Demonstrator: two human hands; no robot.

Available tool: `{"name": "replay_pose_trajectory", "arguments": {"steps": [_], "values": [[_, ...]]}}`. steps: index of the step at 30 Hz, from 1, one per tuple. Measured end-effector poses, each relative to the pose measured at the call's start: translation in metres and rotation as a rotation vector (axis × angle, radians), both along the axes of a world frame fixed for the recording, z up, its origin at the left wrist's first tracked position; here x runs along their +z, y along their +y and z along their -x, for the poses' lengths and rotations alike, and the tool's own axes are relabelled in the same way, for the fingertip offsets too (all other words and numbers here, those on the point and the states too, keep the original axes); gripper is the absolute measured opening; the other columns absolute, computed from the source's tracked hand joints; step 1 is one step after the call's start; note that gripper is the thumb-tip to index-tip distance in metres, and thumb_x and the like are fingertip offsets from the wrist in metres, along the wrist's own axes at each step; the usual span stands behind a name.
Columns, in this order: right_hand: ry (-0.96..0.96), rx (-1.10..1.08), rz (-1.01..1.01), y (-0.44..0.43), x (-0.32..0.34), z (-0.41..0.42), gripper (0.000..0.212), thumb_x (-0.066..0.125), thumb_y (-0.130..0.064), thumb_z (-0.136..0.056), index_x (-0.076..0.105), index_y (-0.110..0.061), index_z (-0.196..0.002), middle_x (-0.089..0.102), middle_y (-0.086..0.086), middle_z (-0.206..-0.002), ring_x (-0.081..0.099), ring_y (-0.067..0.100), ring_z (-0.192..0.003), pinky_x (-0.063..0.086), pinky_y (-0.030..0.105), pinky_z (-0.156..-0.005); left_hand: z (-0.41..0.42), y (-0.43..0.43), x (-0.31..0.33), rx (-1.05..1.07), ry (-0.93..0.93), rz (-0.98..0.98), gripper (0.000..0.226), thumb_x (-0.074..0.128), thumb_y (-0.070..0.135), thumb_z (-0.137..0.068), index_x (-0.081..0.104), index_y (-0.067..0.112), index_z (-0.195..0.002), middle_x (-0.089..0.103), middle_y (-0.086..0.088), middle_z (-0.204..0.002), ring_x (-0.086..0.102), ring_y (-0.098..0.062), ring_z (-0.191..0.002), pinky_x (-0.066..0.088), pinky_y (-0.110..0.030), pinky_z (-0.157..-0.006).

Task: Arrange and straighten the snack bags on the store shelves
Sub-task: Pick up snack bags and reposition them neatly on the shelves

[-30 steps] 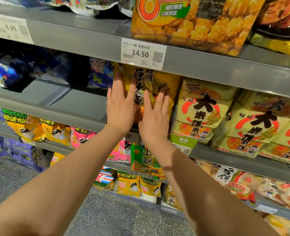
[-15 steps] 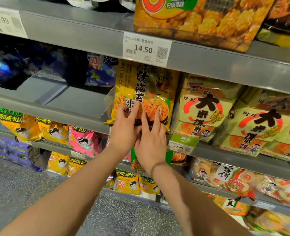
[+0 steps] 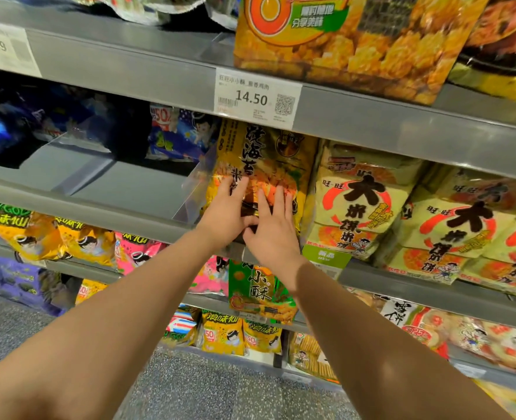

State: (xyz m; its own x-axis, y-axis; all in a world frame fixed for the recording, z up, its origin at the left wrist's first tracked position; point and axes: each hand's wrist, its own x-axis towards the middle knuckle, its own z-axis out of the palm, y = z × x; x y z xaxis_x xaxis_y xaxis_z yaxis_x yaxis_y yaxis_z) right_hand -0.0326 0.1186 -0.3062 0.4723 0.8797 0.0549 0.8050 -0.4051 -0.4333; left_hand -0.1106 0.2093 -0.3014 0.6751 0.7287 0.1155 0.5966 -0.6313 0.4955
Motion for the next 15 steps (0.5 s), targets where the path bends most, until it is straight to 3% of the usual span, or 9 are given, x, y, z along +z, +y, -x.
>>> {"name": "replay_pose_trajectory", "arguments": {"steps": [3,9,12,15], "values": [[0.038,0.042,0.023,-0.001,0.002,-0.009,0.078,0.049,-0.036,-0.089,0.003,-0.022,-0.150,-0.014,0.008,-0.157,-0.019,0.027,-0.143,0.002,0.041,-0.118,0.004,-0.001,0.000,-0.029,0.043,0.013,0.081,0.059,0.038,-0.087,0.010,0.017,-0.148,0.001,-0.014,-0.156,0.015,-0.028,-0.142,0.028,-0.035,-0.108],[0.142,0.041,-0.080,-0.011,0.018,0.000,0.074,0.051,-0.033,-0.090,0.009,-0.021,-0.150,-0.006,0.007,-0.158,-0.005,0.024,-0.145,0.009,0.036,-0.116,0.014,-0.022,0.013,0.008,-0.089,-0.053,0.065,0.050,0.033,-0.093,0.019,0.014,-0.146,0.020,-0.009,-0.154,0.027,-0.023,-0.138,0.031,-0.035,-0.105],[0.146,0.068,-0.191,-0.029,0.029,0.013,0.068,0.051,-0.021,-0.091,0.015,-0.018,-0.149,0.011,0.005,-0.158,0.012,0.021,-0.144,0.018,0.032,-0.114,0.021,-0.043,0.020,0.014,-0.188,-0.085,0.059,0.052,0.029,-0.092,0.029,0.013,-0.144,0.033,-0.010,-0.148,0.037,-0.024,-0.132,0.036,-0.036,-0.102],[0.126,0.117,-0.253,-0.052,0.047,0.023,0.060,0.049,-0.014,-0.091,0.026,-0.018,-0.146,0.034,0.004,-0.149,0.030,0.020,-0.137,0.028,0.032,-0.111,0.030,-0.067,0.032,0.023,-0.291,-0.146,0.046,0.054,0.024,-0.091,0.045,0.011,-0.134,0.054,-0.013,-0.129,0.051,-0.028,-0.116,0.045,-0.040,-0.090]]}}
